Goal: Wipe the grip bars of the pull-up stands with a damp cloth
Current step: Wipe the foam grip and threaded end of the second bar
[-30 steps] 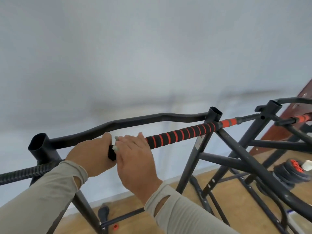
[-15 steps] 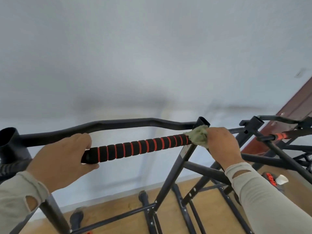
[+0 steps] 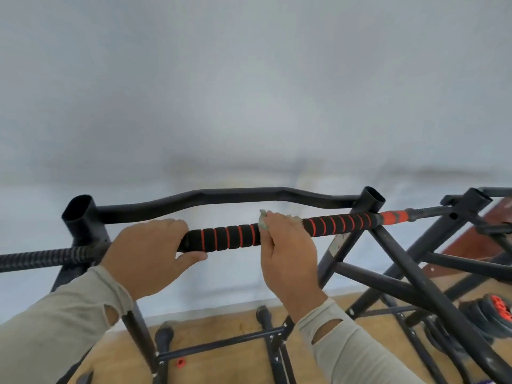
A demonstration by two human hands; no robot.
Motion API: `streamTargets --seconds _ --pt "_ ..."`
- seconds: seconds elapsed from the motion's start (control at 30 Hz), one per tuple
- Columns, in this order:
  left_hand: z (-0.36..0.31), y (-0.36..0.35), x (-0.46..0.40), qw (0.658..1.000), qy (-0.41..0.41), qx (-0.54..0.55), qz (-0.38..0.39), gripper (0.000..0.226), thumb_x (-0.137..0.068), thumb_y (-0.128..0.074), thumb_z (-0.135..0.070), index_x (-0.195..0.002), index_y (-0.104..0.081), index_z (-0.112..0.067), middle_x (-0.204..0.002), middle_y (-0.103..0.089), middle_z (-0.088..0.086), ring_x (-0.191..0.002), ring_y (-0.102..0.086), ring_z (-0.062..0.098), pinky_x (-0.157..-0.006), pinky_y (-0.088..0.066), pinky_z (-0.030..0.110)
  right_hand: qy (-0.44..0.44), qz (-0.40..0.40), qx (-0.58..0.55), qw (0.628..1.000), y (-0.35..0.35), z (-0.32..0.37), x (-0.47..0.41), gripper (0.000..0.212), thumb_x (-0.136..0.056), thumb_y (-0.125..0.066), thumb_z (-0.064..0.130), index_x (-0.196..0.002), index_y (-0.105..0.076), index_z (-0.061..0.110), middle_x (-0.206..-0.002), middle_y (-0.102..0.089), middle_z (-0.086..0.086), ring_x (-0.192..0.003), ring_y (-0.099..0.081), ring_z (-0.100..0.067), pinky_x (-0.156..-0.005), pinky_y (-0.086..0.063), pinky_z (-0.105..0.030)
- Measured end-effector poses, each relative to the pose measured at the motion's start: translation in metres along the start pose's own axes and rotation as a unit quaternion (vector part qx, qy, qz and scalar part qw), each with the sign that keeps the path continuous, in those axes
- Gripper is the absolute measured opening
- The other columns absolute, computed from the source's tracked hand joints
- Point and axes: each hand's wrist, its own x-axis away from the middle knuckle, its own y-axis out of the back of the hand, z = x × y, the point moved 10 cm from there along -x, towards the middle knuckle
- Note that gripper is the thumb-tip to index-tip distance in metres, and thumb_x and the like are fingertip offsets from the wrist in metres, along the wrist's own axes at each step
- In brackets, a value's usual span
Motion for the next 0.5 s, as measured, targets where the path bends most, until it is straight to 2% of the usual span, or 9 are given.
streamTargets --seconds 0.13,0.23,0.3,0.37,0.5 --pt "-0.002 -0.004 0.007 0.999 -0.029 0.009 -0.043 0.036 -0.083 -0.062 -0.066 -0.084 -0.054 -0.031 -0.071 -0.058 -0.014 -0.061 -0.056 0.012 -0.055 -0.036 0.027 0.105 0.013 -0.03 0.994 -0.04 0.092 0.018 0.026 -0.105 -0.047 0.025 -0.116 -0.068 0.016 -0.118 -0.073 0.0 -0.115 -0.064 -0.021 -0.117 -0.04 -0.044" --pt "-0.006 -0.008 0.008 0.998 -0.056 -0.019 -0.036 0.039 -0.074 -0.08 -0.051 -0.088 -0.053 -0.026 -0.074 -0.062 -0.01 -0.059 -0.055 0.016 -0.056 -0.037 0.029 0.177 0.063 -0.001 0.982 -0.056 0.106 0.02 0.029 -0.102 -0.049 0.02 -0.126 -0.065 0.016 -0.133 -0.067 -0.002 -0.127 -0.059 -0.023 -0.12 -0.037 -0.042" --pt "-0.006 -0.007 0.005 0.998 -0.031 -0.045 -0.023 0.036 -0.082 -0.073 -0.049 -0.091 -0.045 -0.027 -0.078 -0.062 -0.009 -0.059 -0.05 0.016 -0.058 -0.032 0.029 0.215 0.086 -0.002 0.973 -0.051 0.094 0.017 0.035 -0.1 -0.05 0.014 -0.133 -0.062 0.015 -0.136 -0.065 -0.003 -0.128 -0.057 -0.022 -0.117 -0.039 -0.042" --pt "-0.002 -0.009 0.0 0.998 0.015 -0.057 0.019 0.027 -0.095 -0.055 -0.047 -0.092 -0.035 -0.029 -0.079 -0.058 -0.01 -0.061 -0.048 0.013 -0.058 -0.03 0.028 0.241 0.073 0.001 0.968 -0.037 0.078 0.012 0.039 -0.095 -0.055 0.006 -0.132 -0.063 0.013 -0.131 -0.067 -0.004 -0.123 -0.058 -0.023 -0.114 -0.044 -0.04" --pt "0.008 -0.024 -0.009 0.989 0.064 -0.016 0.133 0.016 -0.092 -0.049 -0.042 -0.086 -0.044 -0.028 -0.073 -0.058 -0.009 -0.061 -0.054 0.011 -0.057 -0.039 0.027 0.245 0.01 0.049 0.968 0.002 0.028 -0.002 0.046 -0.076 -0.067 -0.012 -0.116 -0.071 0.011 -0.111 -0.072 -0.003 -0.103 -0.062 -0.024 -0.097 -0.052 -0.037"
